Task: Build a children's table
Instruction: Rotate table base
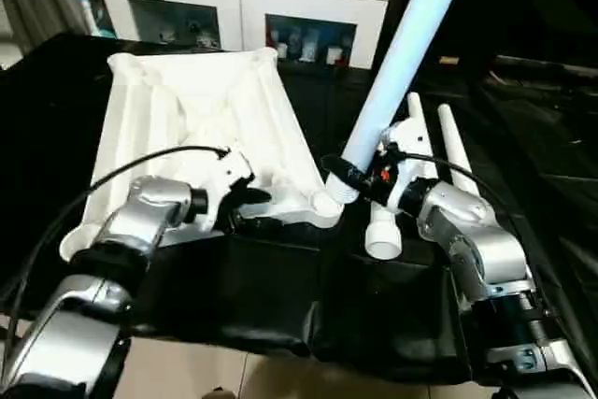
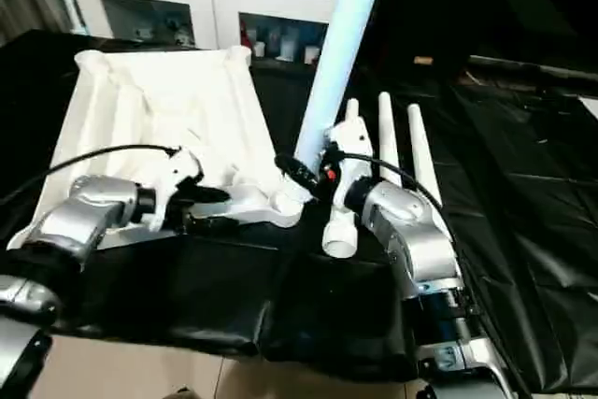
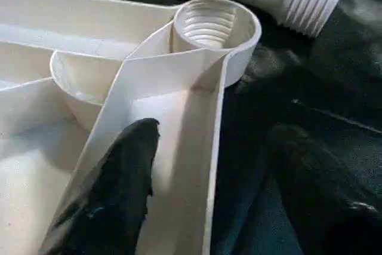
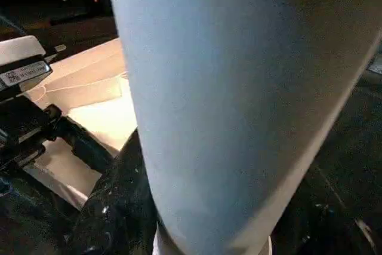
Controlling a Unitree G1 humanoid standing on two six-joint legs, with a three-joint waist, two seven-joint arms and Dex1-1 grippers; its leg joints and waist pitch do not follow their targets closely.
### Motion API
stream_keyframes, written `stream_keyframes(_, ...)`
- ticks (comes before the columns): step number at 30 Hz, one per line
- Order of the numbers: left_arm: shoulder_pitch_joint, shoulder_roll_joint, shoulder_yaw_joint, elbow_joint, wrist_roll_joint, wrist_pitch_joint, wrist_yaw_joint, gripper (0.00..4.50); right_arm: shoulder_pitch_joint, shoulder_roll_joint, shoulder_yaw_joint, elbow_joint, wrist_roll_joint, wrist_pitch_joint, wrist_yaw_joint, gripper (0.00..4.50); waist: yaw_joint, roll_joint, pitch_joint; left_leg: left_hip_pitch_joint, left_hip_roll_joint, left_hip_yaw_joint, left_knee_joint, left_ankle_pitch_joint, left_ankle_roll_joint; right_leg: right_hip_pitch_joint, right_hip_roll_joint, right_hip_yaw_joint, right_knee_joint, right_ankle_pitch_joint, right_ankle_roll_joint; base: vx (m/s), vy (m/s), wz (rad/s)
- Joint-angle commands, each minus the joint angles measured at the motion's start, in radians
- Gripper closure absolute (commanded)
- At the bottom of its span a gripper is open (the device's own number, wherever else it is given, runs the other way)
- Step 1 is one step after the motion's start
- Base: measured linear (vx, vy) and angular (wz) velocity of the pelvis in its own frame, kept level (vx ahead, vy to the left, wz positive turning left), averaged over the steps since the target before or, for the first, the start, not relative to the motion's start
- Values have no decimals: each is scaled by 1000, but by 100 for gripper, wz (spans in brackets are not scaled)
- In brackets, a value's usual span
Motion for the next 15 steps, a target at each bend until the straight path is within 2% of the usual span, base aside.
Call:
stream_keyframes(1, -36, -8, -10, 49, 30, -41, 12, 158, -13, 3, -12, 10, -1, -24, -11, 262, 5, 18, -68, 13, 52, -12, -74, -157, 9, 58, -94, 58, -74, -11, -230, 0, 0, 0)
stream_keyframes(3, -46, -9, -23, 79, 55, -65, 33, 173, -12, 8, -10, 9, -3, -22, -10, 262, 7, 17, -68, 13, 52, -13, -75, -157, 9, 59, -93, 59, -74, -14, -220, 0, 0, 0)
stream_keyframes(7, -66, -18, -33, 133, 91, -90, 51, 195, -12, 14, -3, 8, -6, -17, -15, 262, 10, 18, -72, 12, 54, -15, -73, -123, 16, 60, -95, 58, -66, 58, -231, 0, 0, 0)
stream_keyframes(8, -68, -19, -36, 137, 95, -90, 50, 218, -12, 15, -2, 8, -6, -17, -15, 262, 9, 17, -71, 13, 54, -14, -74, -123, 18, 59, -94, 58, -67, 61, -232, 0, 0, 0)
stream_keyframes(12, -84, -32, -39, 174, 106, -109, 46, 231, -11, 17, 0, 9, -6, -19, -13, 262, 14, 19, -69, 14, 55, -13, -75, -143, 14, 59, -98, 58, -71, 29, -233, 0, 0, 0)
stream_keyframes(13, -93, -41, -35, 194, 113, -120, 44, 252, -11, 18, 0, 9, -8, -20, -13, 262, 15, 22, -69, 13, 55, -14, -75, -146, 10, 59, -97, 58, -71, 29, -233, 0, 0, 0)
stream_keyframes(15, -94, -43, -36, 197, 115, -122, 41, 269, -11, 18, 0, 9, -8, -21, -14, 262, 16, 20, -69, 14, 55, -14, -76, -149, 8, 59, -97, 59, -71, 31, -233, 0, 0, 0)
